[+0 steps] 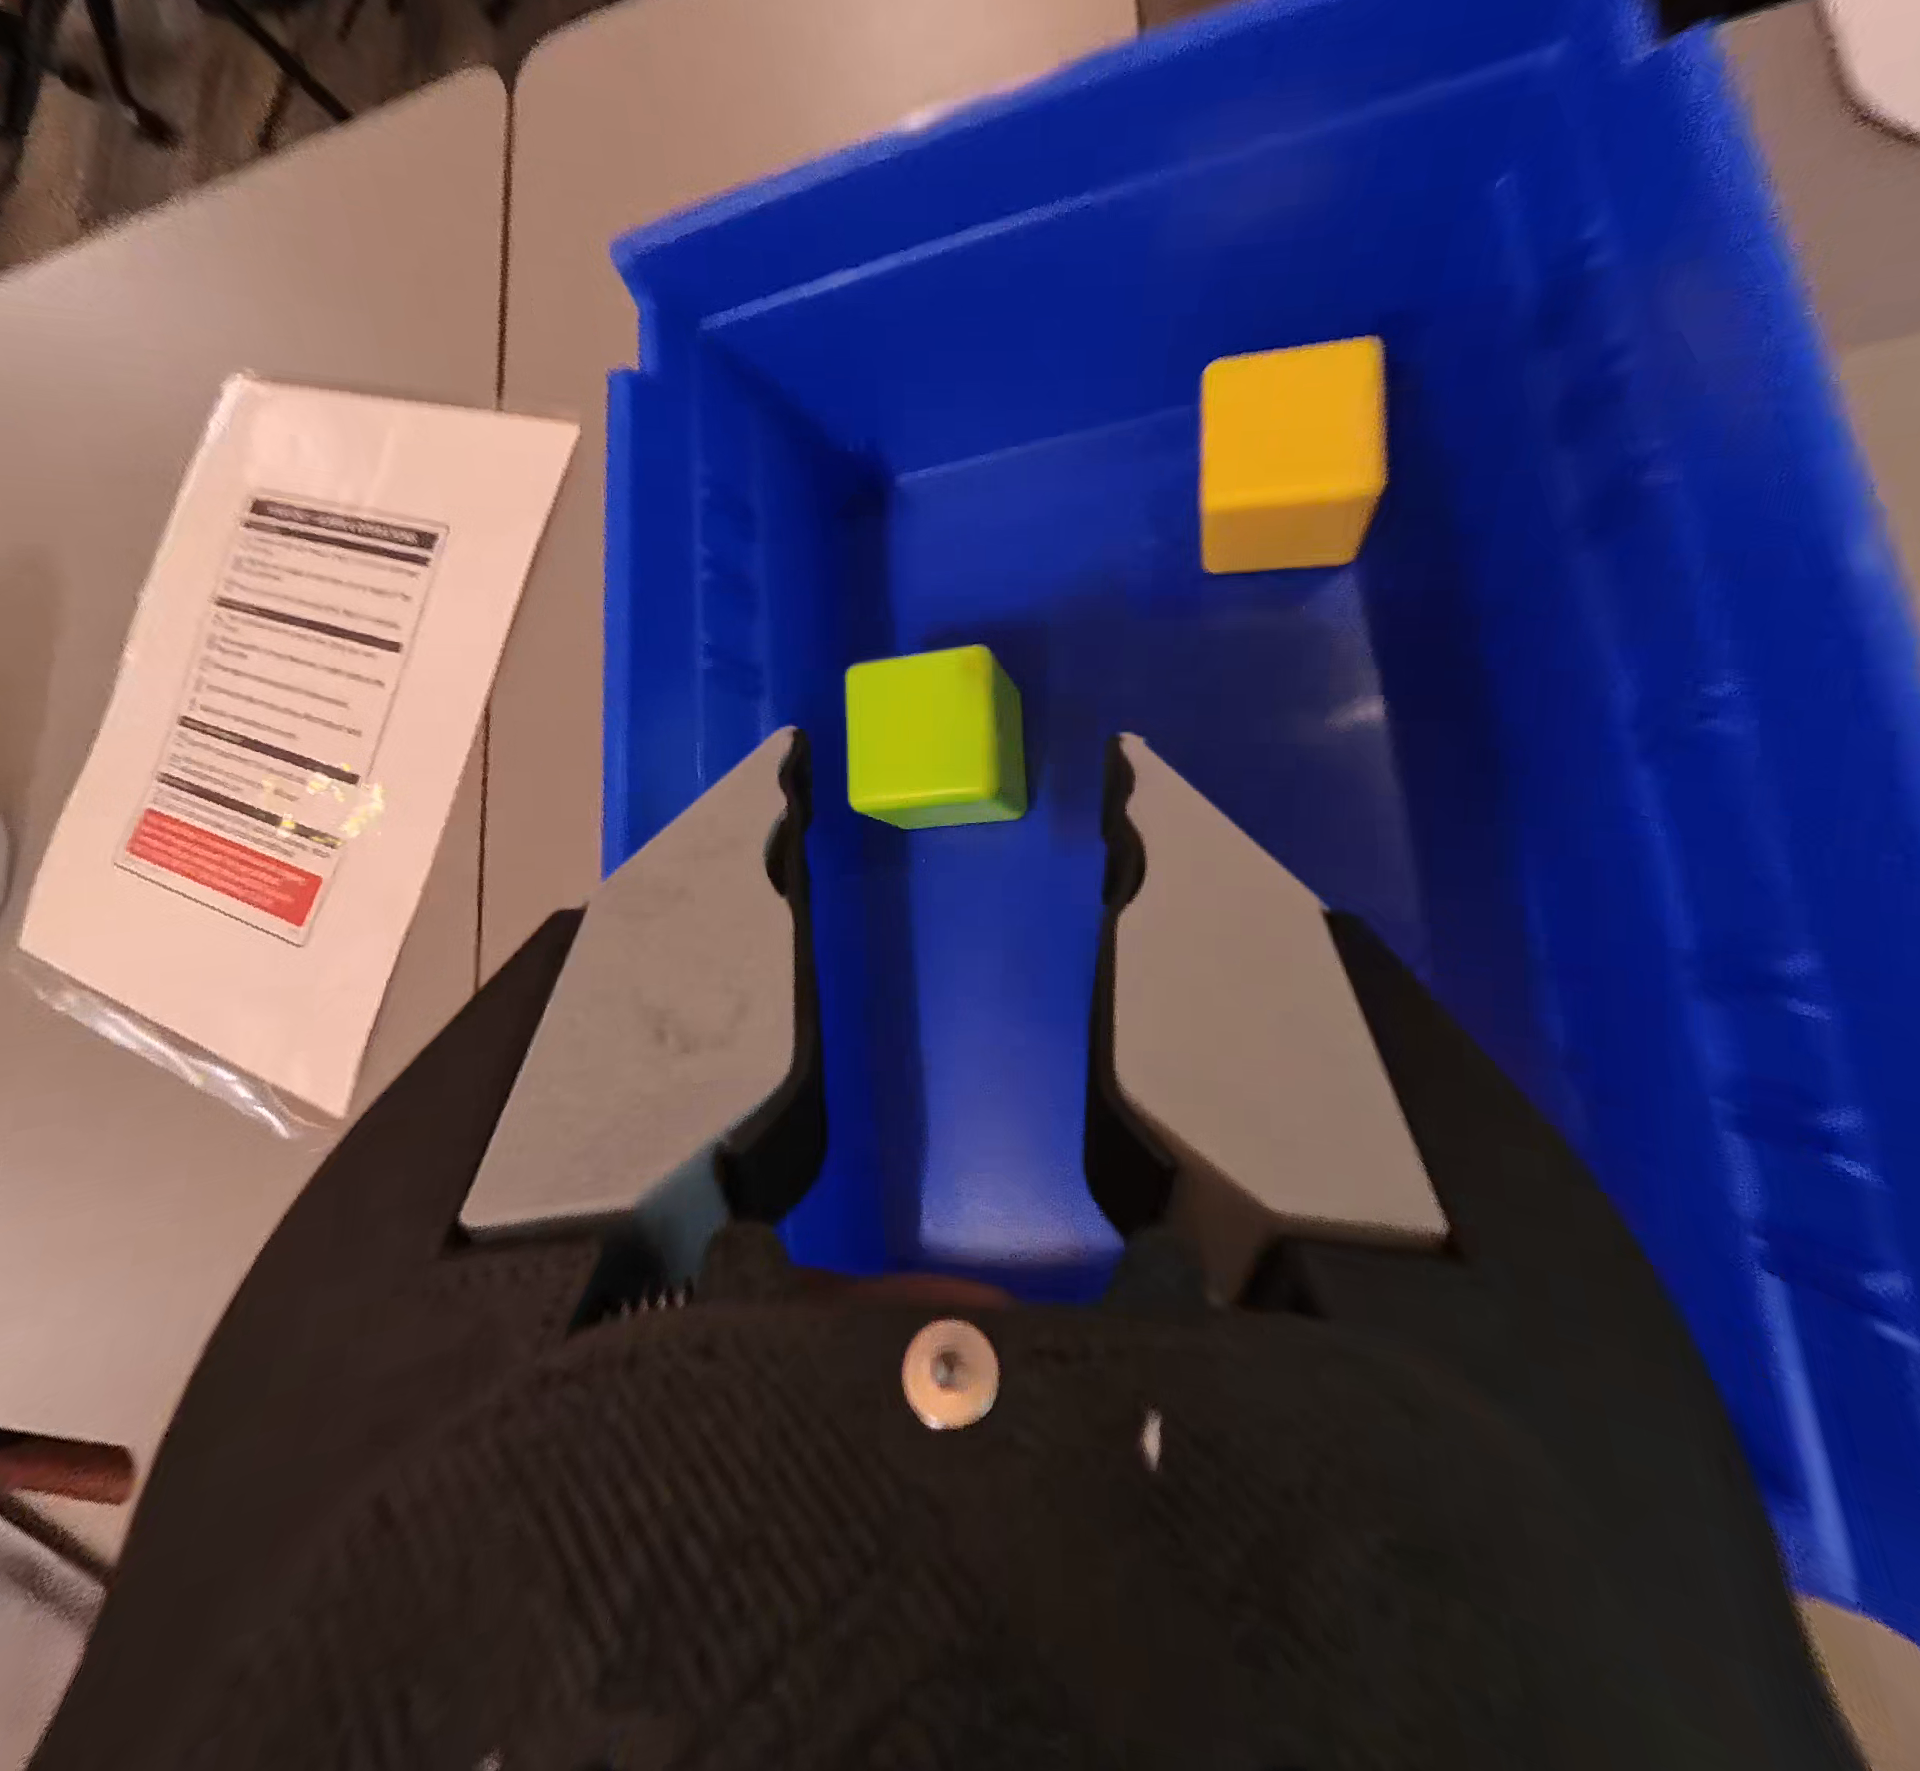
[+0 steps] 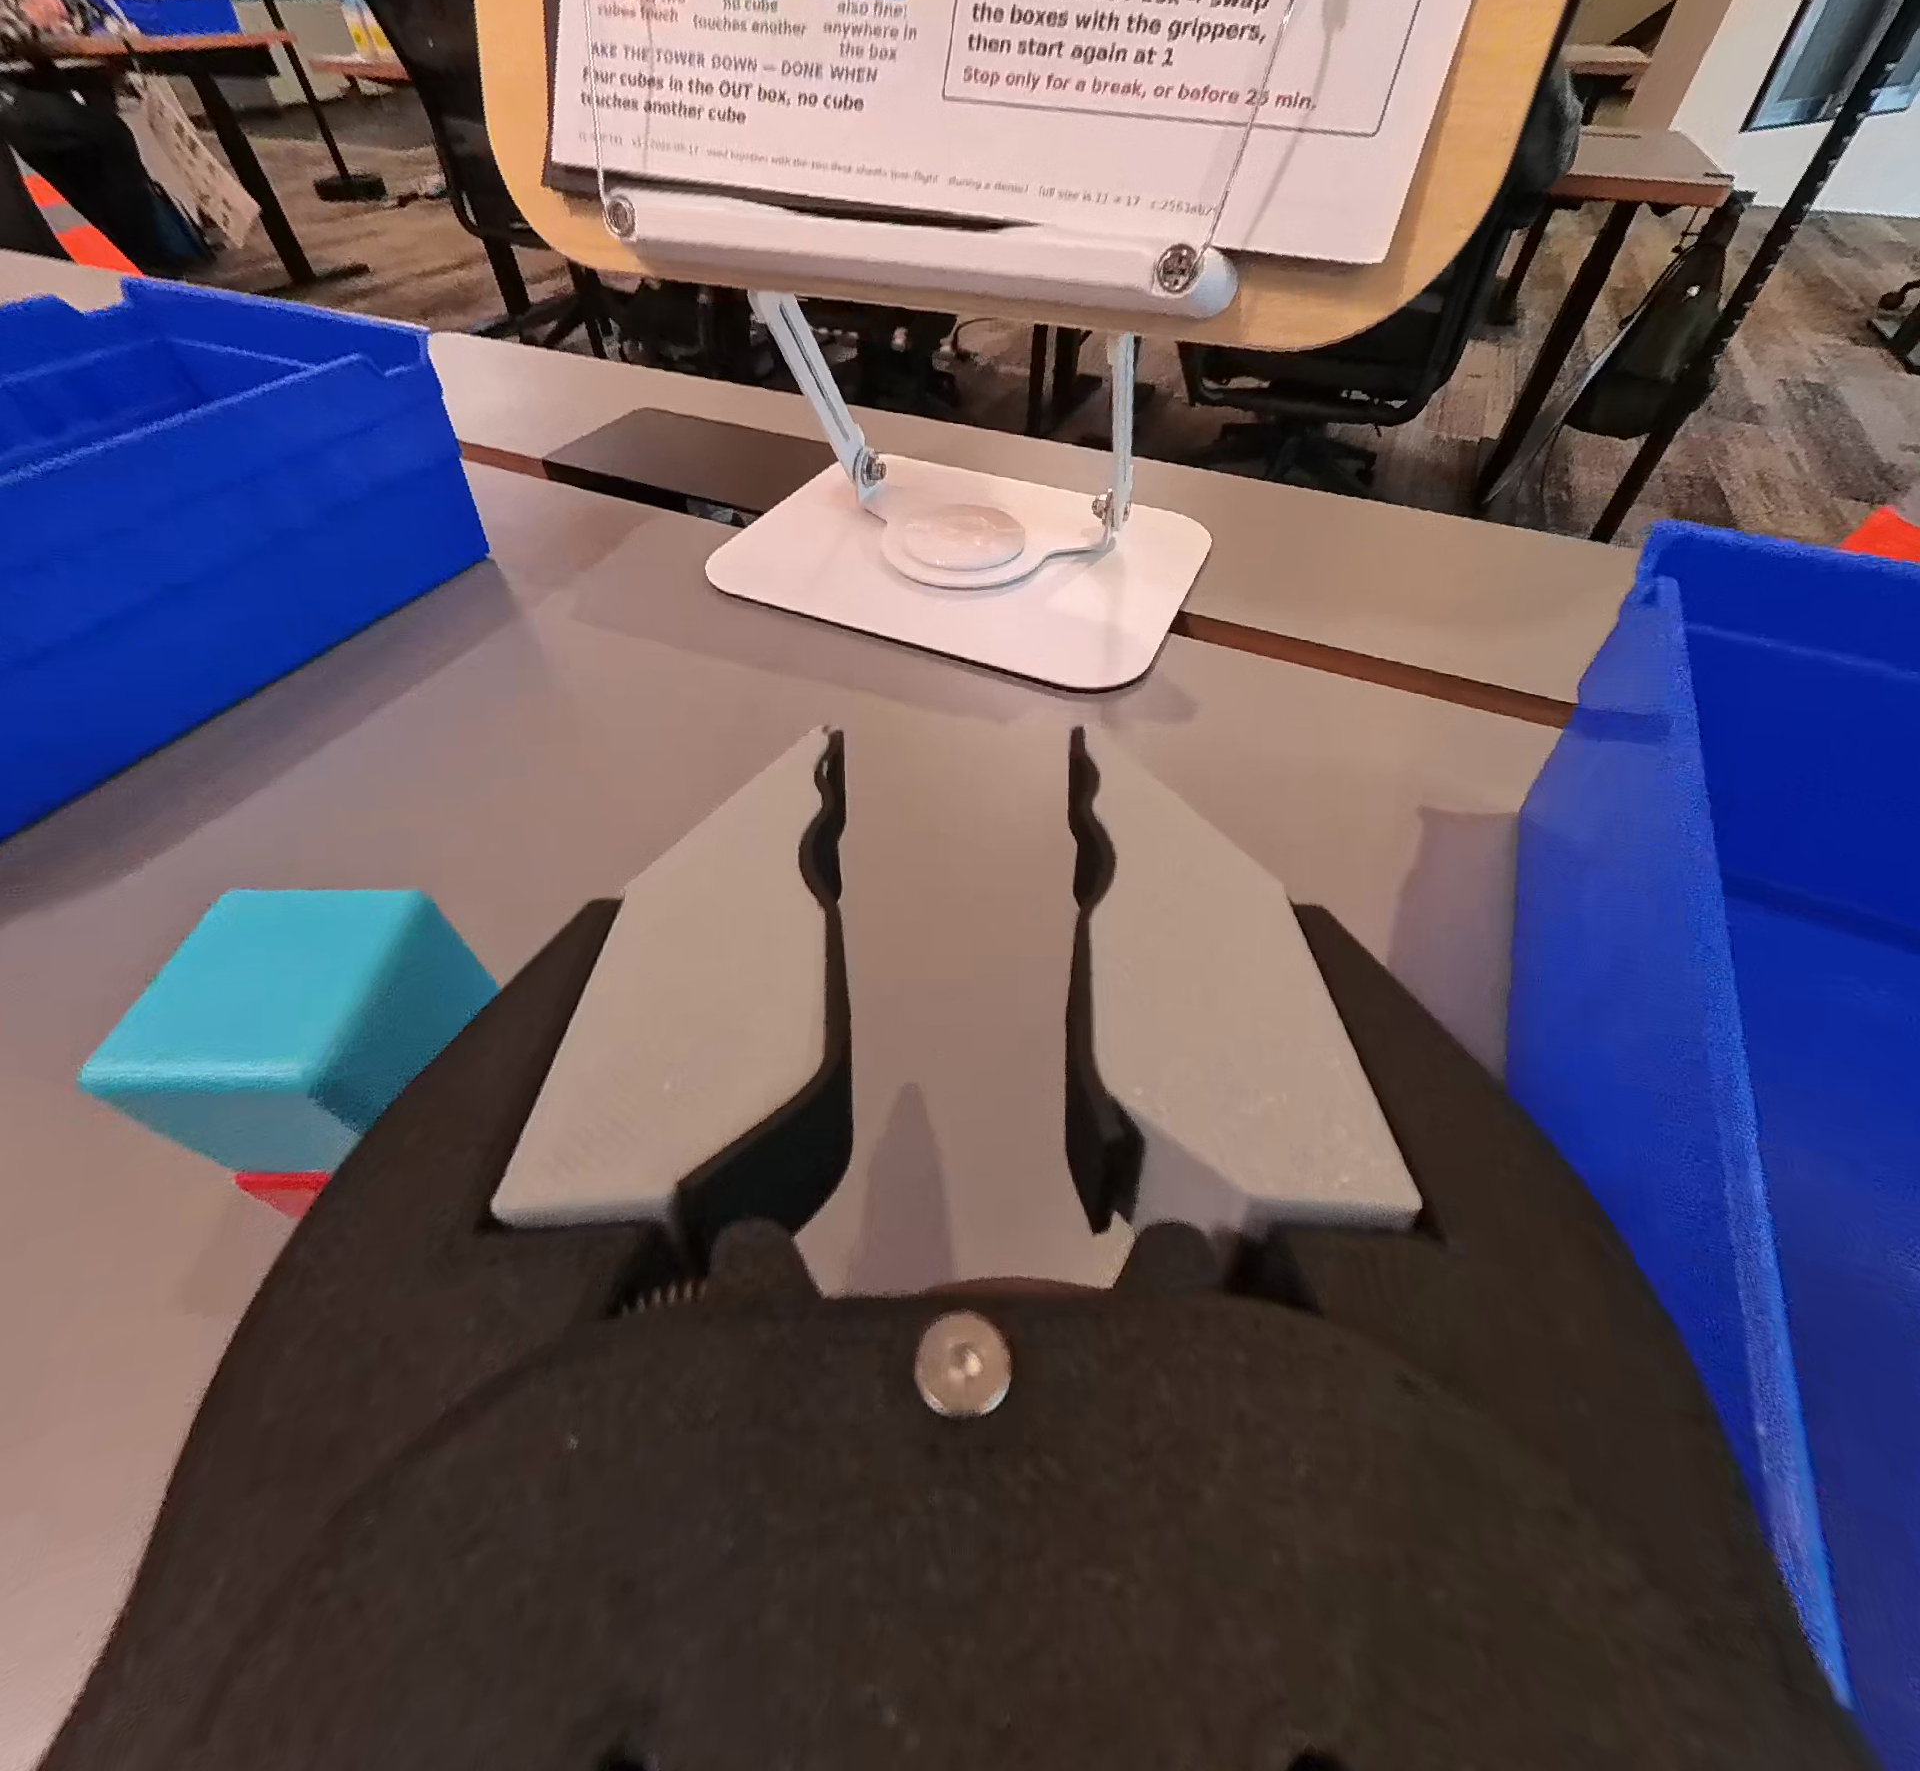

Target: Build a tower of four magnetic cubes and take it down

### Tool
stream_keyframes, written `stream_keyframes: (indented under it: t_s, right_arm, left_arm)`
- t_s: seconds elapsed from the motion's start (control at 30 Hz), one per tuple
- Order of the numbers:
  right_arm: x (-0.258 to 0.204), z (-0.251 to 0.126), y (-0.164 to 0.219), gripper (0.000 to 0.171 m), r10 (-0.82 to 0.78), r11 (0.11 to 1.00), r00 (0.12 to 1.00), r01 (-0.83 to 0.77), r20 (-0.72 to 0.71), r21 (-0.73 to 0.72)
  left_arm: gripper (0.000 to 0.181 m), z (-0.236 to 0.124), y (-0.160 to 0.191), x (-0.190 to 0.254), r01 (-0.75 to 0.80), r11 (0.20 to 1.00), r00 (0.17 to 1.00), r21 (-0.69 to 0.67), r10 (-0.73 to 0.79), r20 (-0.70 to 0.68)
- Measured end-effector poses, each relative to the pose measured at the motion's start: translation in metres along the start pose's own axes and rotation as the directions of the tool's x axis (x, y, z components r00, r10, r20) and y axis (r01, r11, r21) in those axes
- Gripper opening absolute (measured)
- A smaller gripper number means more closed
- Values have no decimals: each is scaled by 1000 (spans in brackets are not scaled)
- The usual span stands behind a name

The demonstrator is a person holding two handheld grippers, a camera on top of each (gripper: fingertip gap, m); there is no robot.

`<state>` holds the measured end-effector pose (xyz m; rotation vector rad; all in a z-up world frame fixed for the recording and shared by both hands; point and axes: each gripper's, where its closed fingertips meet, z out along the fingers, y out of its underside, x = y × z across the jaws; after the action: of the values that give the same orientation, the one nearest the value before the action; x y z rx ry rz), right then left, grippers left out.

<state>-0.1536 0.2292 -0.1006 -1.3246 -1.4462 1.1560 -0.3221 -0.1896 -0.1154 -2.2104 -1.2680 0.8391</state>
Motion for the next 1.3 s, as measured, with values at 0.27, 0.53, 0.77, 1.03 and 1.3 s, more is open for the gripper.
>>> stream_keyframes:
  t_s: [0.27, 0.53, 0.77, 1.03, 1.3]
  right_arm:
    - [9, 8, 14, 40, 13, 999, 1000, -14, -16, -41]
    - [10, 11, 21, 40, 48, 997, 999, -48, -4, -55]
    - [6, 9, 17, 40, 59, 997, 998, -58, 12, -44]
    - [7, 6, 14, 39, 82, 996, 996, -82, 19, -26]
    - [14, 4, 12, 40, 93, 996, 996, -93, 4, -13]
  left_arm:
    - [59, 62, 28, -1, 45, 991, 996, -127, -53, -65]
    - [46, 66, 34, -4, 90, 991, 991, -96, -98, -87]
    - [46, 18, 16, 8, 35, 999, 988, -26, -39, -152]
    - [46, -93, -43, 120, -221, 958, 905, 181, 271, -329]
    - [46, -147, -41, 274, -476, 827, 692, 301, 563, -453]
